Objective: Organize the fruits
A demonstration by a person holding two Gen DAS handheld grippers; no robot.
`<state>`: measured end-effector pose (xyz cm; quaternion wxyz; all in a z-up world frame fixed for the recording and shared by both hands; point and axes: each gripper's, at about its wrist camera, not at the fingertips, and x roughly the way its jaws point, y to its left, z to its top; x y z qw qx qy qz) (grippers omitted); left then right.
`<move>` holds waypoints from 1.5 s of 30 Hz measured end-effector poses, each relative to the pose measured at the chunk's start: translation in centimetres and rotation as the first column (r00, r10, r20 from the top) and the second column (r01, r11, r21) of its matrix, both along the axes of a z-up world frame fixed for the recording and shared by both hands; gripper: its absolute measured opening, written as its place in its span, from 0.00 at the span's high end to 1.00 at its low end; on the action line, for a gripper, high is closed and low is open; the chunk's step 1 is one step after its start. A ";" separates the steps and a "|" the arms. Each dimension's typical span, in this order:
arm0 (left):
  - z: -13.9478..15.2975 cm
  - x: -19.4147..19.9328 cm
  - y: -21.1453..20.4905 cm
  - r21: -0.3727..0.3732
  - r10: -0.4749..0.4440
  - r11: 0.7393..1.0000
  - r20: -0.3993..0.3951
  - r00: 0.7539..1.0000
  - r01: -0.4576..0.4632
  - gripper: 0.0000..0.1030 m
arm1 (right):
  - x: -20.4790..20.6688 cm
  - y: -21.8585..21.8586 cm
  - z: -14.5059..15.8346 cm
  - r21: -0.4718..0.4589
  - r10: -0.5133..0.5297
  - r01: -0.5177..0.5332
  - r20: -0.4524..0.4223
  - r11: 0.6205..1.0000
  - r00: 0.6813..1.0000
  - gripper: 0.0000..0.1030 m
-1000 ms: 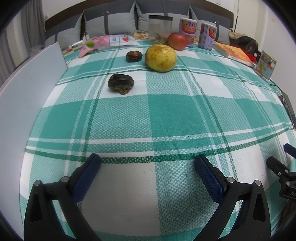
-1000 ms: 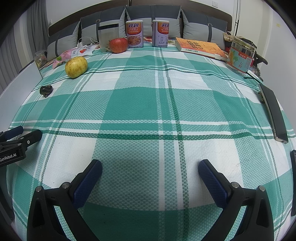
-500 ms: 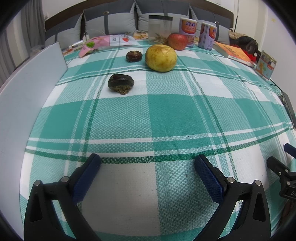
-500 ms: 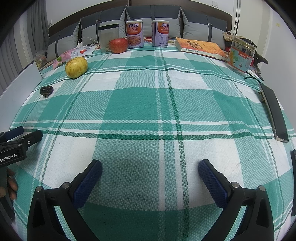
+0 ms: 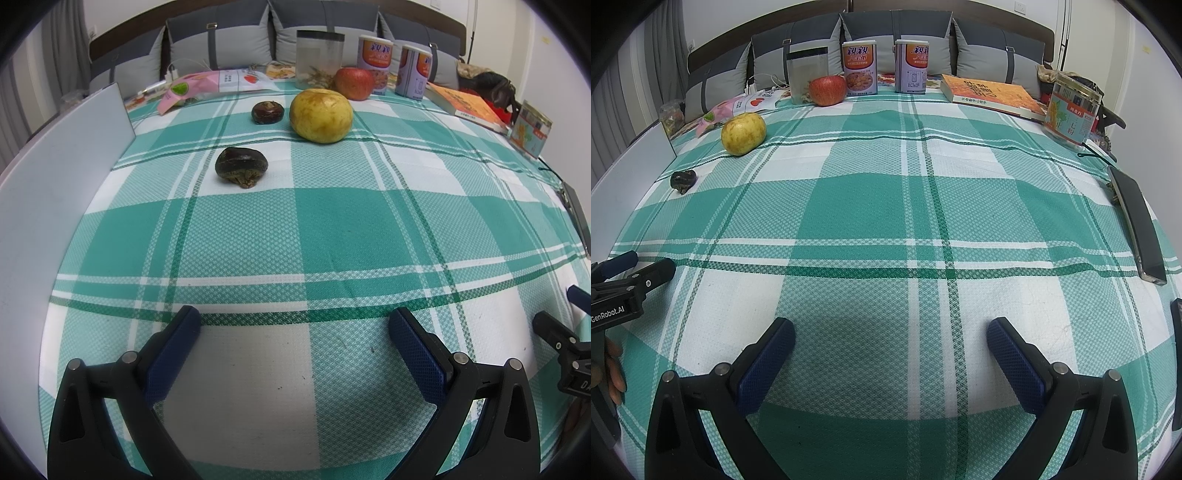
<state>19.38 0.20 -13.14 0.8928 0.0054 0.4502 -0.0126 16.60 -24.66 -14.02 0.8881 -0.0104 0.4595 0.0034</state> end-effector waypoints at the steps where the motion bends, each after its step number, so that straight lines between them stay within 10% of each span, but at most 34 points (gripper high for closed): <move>1: 0.0 0.0 0.0 0.000 0.000 1.000 0.000 1.000 0.000 0.00 | 0.0 0.0 0.0 0.000 0.000 0.000 0.000 1.000 1.000 0.00; 8: 0.2 -0.5 0.9 -0.004 -0.078 0.997 -0.052 0.996 0.078 0.00 | 0.7 0.1 0.2 -0.010 0.025 -0.026 -0.051 1.000 0.998 0.00; 17: 0.0 -1.7 1.3 -0.001 -0.084 0.996 -0.005 0.996 0.084 0.00 | 14.2 10.2 6.2 0.142 0.255 -0.248 -0.035 0.958 0.966 0.00; 24: 0.0 -1.6 1.2 0.004 -0.079 0.997 -0.002 0.997 0.079 0.00 | 23.2 17.8 3.7 0.137 0.263 -0.247 -0.115 0.959 0.958 0.01; 28: 0.0 -1.6 1.3 0.003 -0.080 0.997 -0.002 0.997 0.080 0.00 | 25.4 18.1 1.5 0.165 0.263 -0.235 -0.179 0.958 0.948 0.37; 40: 0.2 -0.9 1.5 -0.005 -0.099 0.995 -0.053 0.994 0.099 0.01 | 13.9 8.6 3.4 0.153 0.341 -0.315 -0.192 0.937 0.920 0.37; 45: 3.8 4.6 3.4 -0.125 -0.052 0.991 -0.031 0.998 0.048 0.02 | 7.0 3.8 3.1 0.183 0.276 -0.244 -0.179 0.952 0.944 0.37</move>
